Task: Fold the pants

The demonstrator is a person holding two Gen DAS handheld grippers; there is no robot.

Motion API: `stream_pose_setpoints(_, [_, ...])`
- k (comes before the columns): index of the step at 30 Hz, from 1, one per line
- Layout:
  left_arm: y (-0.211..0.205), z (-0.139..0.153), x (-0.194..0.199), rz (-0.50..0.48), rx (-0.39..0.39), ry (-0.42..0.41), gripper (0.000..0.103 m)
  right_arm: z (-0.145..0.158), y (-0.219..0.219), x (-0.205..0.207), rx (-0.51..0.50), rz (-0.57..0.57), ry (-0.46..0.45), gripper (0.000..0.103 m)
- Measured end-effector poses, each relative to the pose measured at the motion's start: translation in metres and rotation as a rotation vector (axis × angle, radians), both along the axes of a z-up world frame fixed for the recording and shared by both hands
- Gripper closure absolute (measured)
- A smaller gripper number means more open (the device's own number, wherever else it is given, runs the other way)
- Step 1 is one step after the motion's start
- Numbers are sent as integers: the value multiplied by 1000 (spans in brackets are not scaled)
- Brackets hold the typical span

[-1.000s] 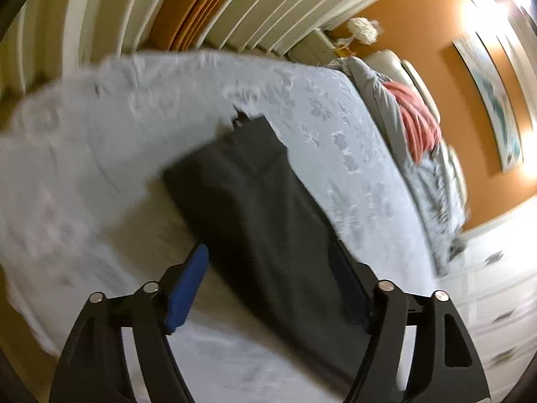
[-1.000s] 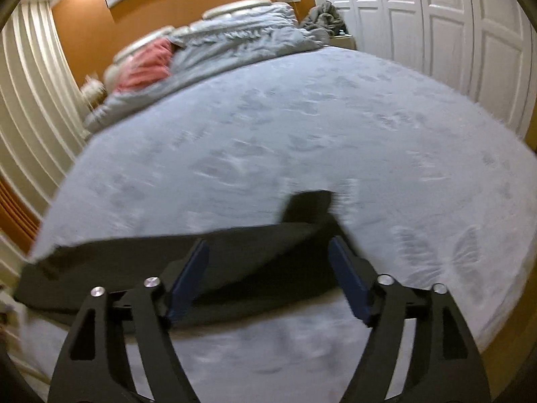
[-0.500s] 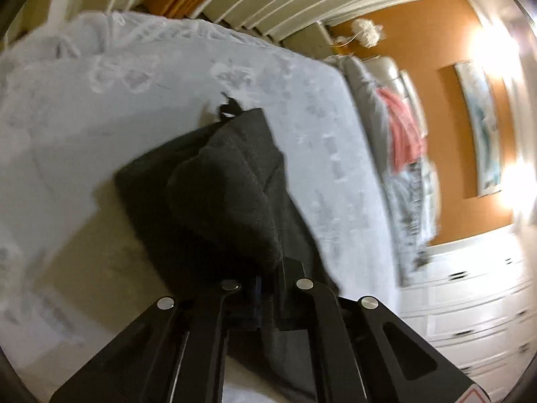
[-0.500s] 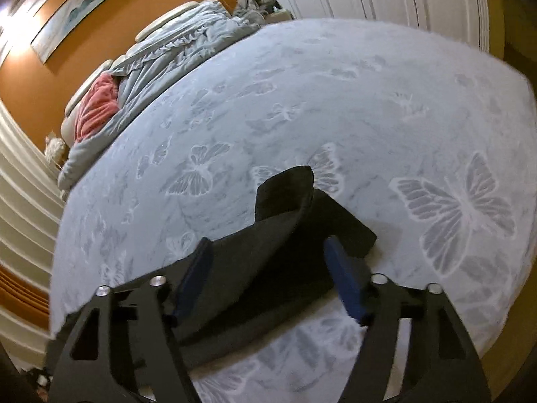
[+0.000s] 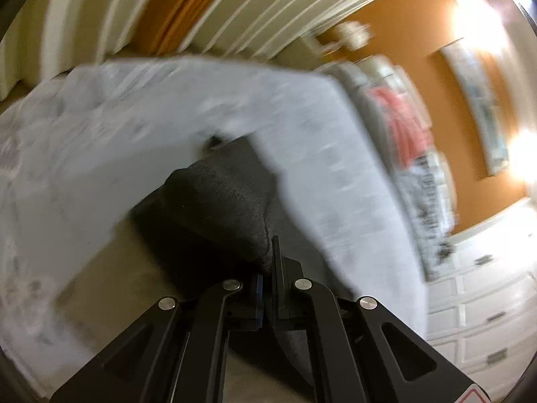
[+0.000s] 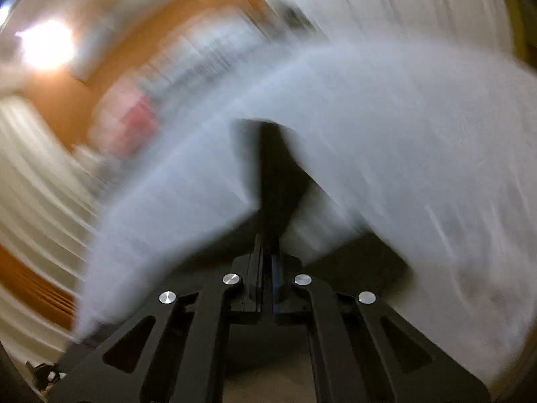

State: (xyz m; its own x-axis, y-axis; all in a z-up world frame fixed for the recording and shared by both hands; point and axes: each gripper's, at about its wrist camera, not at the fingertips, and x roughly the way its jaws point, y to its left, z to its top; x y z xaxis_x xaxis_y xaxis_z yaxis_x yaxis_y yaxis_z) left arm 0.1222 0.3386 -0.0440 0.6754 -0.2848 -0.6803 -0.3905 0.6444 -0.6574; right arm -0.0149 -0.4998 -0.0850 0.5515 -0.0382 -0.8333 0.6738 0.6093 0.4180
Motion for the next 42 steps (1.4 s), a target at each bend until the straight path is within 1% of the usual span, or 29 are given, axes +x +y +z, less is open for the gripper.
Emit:
stream_pose_setpoints(1, [2, -10, 2, 2, -4, 51, 103, -18, -3, 1, 33, 11, 51, 101])
stream_pose_setpoints(4, [4, -22, 6, 8, 17, 119, 103, -9, -5, 0, 11, 34, 11, 100])
stream_pose_setpoints(5, [5, -25, 7, 10, 21, 132, 102, -9, -6, -2, 27, 21, 13, 96])
stream_pose_setpoints(7, [5, -28, 8, 16, 16, 146, 102, -11, -7, -5, 58, 15, 19, 96])
stream_pose_setpoints(9, [5, -33, 8, 20, 22, 159, 102, -10, -11, -10, 64, -27, 9, 94])
stream_pose_setpoints(10, [4, -34, 9, 21, 27, 166, 102, -7, -14, -10, 43, -64, 9, 88])
stream_pose_setpoints(11, [3, -34, 9, 22, 33, 171, 102, -6, -19, -22, 18, -86, 8, 72])
stream_pose_setpoints(13, [1, -35, 10, 23, 45, 181, 102, 7, -23, -22, -108, -141, 1, 43])
stream_pose_setpoints(14, [-2, -34, 9, 21, 54, 185, 102, 11, -27, -21, -153, -145, 0, 34])
stream_pose_setpoints(16, [-2, -36, 9, 18, 78, 195, 102, 18, -24, -8, -281, -109, 15, 28])
stream_pose_setpoints(18, [-2, -37, 7, 14, 98, 202, 102, 14, -23, 9, -340, -46, 50, 16])
stream_pose_setpoints(19, [-4, -37, 8, 10, 114, 207, 101, 6, -21, 19, -355, 3, 75, 13])
stream_pose_setpoints(20, [-5, -37, 9, 8, 126, 213, 101, -6, -19, 32, -347, 70, 120, 16])
stream_pose_setpoints(21, [-6, -38, 10, 5, 140, 221, 101, -14, -18, 40, -335, 118, 150, 38])
stream_pose_setpoints(22, [-6, -39, 10, 3, 148, 224, 100, -9, -16, 41, -335, 129, 124, 68])
stream_pose_setpoints(23, [-7, -40, 11, 2, 158, 230, 100, 2, -18, 38, -320, 116, 80, 89])
stream_pose_setpoints(25, [-6, -41, 11, 1, 163, 233, 100, 36, -28, 18, -247, 43, -102, 89])
stream_pose_setpoints(26, [-7, -41, 11, -1, 169, 237, 100, 36, -35, 12, -241, 13, -116, 87])
stream_pose_setpoints(28, [-10, -42, 12, -10, 195, 251, 99, 0, -50, 9, -275, -71, 110, 82])
stream_pose_setpoints(29, [-11, -43, 12, -16, 212, 260, 97, -18, -57, 8, -253, -73, 201, 84])
stream_pose_setpoints(30, [-12, -43, 13, -20, 224, 266, 97, -13, -63, -2, -237, -82, 123, 83])
stream_pose_setpoints(31, [-13, -44, 13, -20, 228, 269, 96, -5, -67, -8, -223, -104, 95, 78])
stream_pose_setpoints(32, [-13, -44, 13, -15, 228, 272, 96, 7, -72, -20, -204, -145, 39, 58])
stream_pose_setpoints(33, [-13, -44, 13, -10, 225, 274, 96, 12, -72, -29, -201, -171, -7, 48])
stream_pose_setpoints(34, [-12, -44, 12, -4, 220, 277, 96, 14, -71, -34, -197, -185, -25, 36])
stream_pose_setpoints(36, [-12, -43, 12, 7, 214, 283, 96, 6, -71, -30, -153, -124, -3, 35])
stream_pose_setpoints(38, [-14, -43, 12, 24, 216, 289, 96, -7, -65, -19, -143, -75, 34, 36])
stream_pose_setpoints(40, [-18, -43, 11, 34, 231, 291, 96, -9, -55, 0, -278, -41, 89, 35])
stream_pose_setpoints(42, [-20, -42, 10, 40, 243, 292, 96, -3, -38, 11, -396, 5, 83, 34])
